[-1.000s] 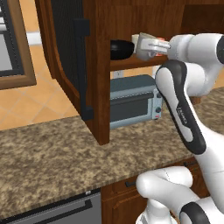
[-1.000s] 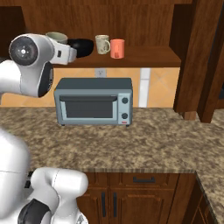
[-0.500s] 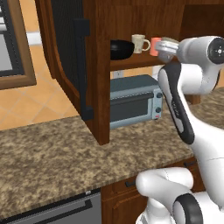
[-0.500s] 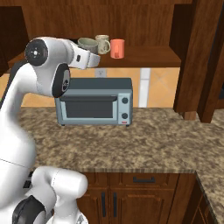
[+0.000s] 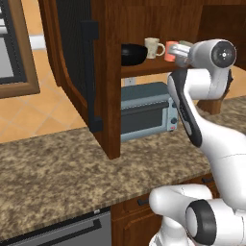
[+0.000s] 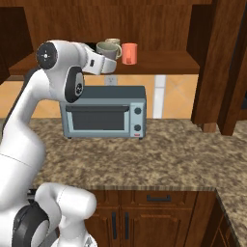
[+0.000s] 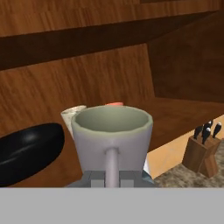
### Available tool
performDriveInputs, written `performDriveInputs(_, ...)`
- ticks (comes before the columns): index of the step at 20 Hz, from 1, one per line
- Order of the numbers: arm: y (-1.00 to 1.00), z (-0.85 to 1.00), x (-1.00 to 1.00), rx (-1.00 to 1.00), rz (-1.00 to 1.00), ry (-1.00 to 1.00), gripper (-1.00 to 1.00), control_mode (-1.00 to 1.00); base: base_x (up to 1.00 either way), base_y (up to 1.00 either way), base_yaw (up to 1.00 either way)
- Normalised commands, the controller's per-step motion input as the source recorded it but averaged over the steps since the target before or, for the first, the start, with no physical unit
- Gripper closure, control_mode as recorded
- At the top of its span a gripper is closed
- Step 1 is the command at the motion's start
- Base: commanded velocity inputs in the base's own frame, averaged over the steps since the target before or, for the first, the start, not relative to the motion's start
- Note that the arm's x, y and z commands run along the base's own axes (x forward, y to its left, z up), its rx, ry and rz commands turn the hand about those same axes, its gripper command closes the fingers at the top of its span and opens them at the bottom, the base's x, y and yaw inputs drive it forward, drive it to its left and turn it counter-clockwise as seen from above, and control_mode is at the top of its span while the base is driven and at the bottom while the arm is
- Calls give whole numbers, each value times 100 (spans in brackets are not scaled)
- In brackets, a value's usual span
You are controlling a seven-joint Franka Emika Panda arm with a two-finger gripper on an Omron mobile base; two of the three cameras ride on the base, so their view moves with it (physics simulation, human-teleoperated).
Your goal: Gather all objects into one cabinet and sort the glasses and bowls to opposite sides.
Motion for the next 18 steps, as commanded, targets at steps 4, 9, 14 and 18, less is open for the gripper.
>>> performDriveInputs(4, -5, -16, 36, 0, 0, 0, 100, -100, 0, 0, 0)
performDriveInputs(9, 0, -3, 25, -4, 0, 0, 100, -100, 0, 0, 0)
performDriveInputs(14, 4, -3, 13, -5, 0, 0, 100, -100, 0, 0, 0)
performDriveInputs(18, 3, -16, 12, -4, 0, 0, 100, -100, 0, 0, 0)
